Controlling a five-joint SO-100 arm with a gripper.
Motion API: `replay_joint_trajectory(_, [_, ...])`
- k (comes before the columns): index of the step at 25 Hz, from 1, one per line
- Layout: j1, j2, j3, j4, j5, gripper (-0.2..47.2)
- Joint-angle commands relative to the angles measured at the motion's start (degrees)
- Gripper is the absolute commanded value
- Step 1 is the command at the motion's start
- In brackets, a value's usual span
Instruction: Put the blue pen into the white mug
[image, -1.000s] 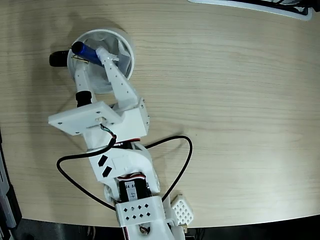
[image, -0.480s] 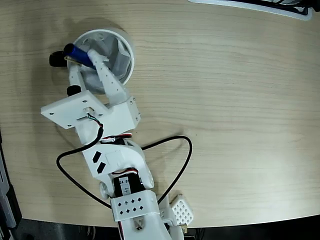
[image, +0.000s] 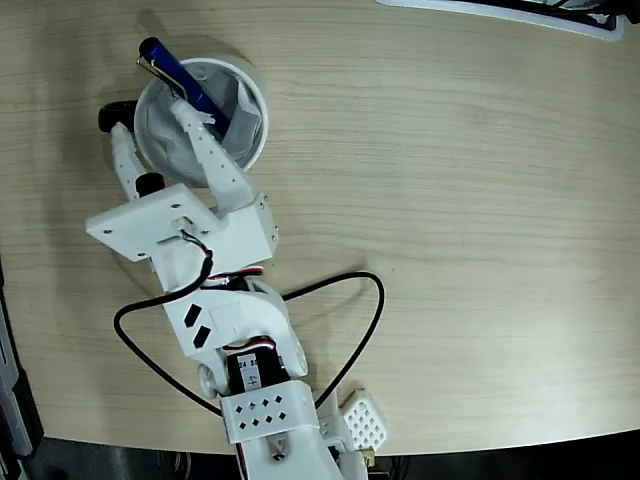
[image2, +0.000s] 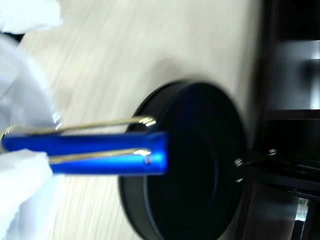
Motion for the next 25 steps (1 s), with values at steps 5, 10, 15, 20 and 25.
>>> replay_joint_trajectory(5, [1.1, 12.0, -1.3, -2.2, 18.8, 0.1])
replay_joint_trajectory(10, [5.3, 22.5, 0.6, 1.1, 35.7, 0.1])
replay_joint_trajectory(15, [12.2, 33.1, 0.2, 18.0, 50.6, 0.0])
replay_joint_trajectory(20, [19.9, 40.3, -1.1, 40.5, 64.4, 0.0])
replay_joint_trajectory(25, [25.8, 43.0, -2.5, 68.1, 77.7, 0.0])
